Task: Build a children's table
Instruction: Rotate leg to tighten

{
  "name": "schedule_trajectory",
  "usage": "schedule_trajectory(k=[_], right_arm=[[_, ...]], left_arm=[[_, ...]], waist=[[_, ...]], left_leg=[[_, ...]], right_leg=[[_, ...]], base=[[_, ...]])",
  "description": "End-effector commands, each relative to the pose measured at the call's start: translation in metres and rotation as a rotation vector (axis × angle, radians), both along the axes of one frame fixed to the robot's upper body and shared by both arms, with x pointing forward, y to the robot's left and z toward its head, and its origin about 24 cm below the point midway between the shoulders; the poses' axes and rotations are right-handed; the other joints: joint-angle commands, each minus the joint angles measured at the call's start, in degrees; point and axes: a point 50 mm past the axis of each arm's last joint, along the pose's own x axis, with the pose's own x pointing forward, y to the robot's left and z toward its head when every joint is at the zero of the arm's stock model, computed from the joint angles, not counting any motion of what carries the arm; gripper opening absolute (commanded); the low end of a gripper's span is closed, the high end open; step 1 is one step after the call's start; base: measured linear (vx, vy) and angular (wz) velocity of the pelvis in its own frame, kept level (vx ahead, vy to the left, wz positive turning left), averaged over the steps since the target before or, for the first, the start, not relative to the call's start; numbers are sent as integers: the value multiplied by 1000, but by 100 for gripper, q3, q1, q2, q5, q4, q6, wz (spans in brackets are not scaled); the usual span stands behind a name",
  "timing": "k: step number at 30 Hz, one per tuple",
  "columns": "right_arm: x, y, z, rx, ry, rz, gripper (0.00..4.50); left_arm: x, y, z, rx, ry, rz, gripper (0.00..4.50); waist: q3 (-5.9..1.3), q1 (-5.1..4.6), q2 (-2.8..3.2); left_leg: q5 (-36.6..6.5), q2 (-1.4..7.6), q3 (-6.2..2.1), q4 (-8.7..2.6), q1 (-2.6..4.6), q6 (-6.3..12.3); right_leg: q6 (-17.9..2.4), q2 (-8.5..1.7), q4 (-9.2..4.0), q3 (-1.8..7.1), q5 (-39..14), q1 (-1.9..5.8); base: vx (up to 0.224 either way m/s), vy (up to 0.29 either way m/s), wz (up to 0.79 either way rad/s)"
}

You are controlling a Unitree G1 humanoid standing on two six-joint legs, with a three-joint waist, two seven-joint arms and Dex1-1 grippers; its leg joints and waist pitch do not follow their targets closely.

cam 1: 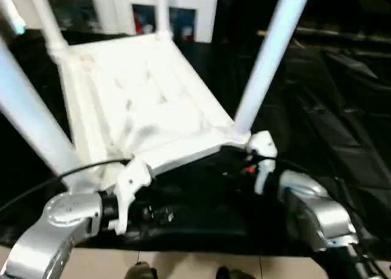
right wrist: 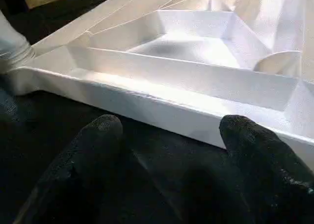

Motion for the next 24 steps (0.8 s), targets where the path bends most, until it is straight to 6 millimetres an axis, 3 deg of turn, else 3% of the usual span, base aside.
schedule_trajectory(k=[1, 3, 6, 7, 8, 9, 10, 13, 15, 17, 19, 20, 24], right_arm=[[5, -9, 4, -5, -25, -34, 357], [6, -19, 10, -7, -36, -29, 357], [5, -24, 12, -14, -39, -20, 357], [4, -35, 15, -48, -39, -8, 357], [4, -39, 15, -63, -37, -6, 357], [3, -53, 16, -119, -42, -25, 357], [4, -57, 16, -131, -44, -34, 357], [10, -79, 17, -177, -42, -145, 357], [13, -92, 17, -208, -47, -209, 357], [17, -105, 21, -230, -59, -277, 357], [19, -110, 22, -243, -62, -312, 357], [21, -113, 23, -251, -63, -328, 357], [23, -115, 25, -257, -72, -348, 357]], left_arm=[[6, -9, 2, -11, -20, 14, 266], [16, -21, 3, -14, -43, 7, 276], [22, -26, 3, -8, -56, 7, 303], [33, -35, 4, -3, -78, 14, 310], [37, -38, 4, -1, -87, 19, 319], [50, -46, 4, 18, -106, 54, 329], [54, -48, 4, 24, -111, 63, 345], [72, -59, 2, 59, -118, 114, 357], [83, -67, 2, 98, -136, 131, 388], [96, -77, 3, 132, -153, 141, 395], [103, -83, 2, 148, -152, 132, 403], [107, -86, 1, 156, -150, 127, 430], [116, -92, -3, 171, -117, 124, 445]], waist=[[-289, -29, 60], [-308, -34, 67], [-333, -28, 29], [-361, -37, 65], [-371, -15, 47], [-364, -19, 37], [-371, -3, 35], [-377, -27, -7], [-392, -29, -19], [-405, -27, -24], [-425, -19, -34], [-442, -20, -25], [-449, -2, -39]], left_leg=[[-1816, 62, -2, -412, 116, -23], [-1661, 39, -6, -390, 96, 4], [-1354, 17, 9, -343, 77, 128], [-1289, 16, 8, -329, 87, 144], [-1209, 13, 16, -295, 110, 190], [-1106, 8, 20, -295, 74, 241], [-1112, 6, 28, -277, 96, 259], [-1082, -18, 23, -253, 48, 297], [-1159, -17, 16, -237, 57, 286], [-1083, -31, 19, -218, 53, 312], [-980, -23, 10, -207, 48, 352], [-874, -34, 17, -189, 53, 400], [-803, -35, 21, -171, 47, 530]], right_leg=[[-776, -64, -346, 107, -1467, 216], [-766, -77, -326, 108, -1320, 247], [-783, -79, -304, 105, -998, 284], [-799, -79, -288, 107, -921, 294], [-801, -60, -293, 102, -815, 293], [-851, -72, -287, 105, -706, 315], [-855, -62, -298, 103, -728, 300], [-895, -85, -296, 96, -870, 334], [-863, -99, -321, 87, -1174, 334], [-858, -84, -325, 82, -1161, 331], [-923, -97, -291, 73, -964, 352], [-989, -88, -270, 68, -803, 352], [-1175, -96, -253, 59, -592, 378]], base=[[0, 0, 0], [0, 0, 0], [0, 0, 0], [0, 0, 0], [0, 0, 0], [0, 0, 0], [0, 0, 0], [0, 0, 0], [0, 0, 0], [0, 0, 0], [0, 0, 0], [0, 0, 0], [0, 0, 0]])
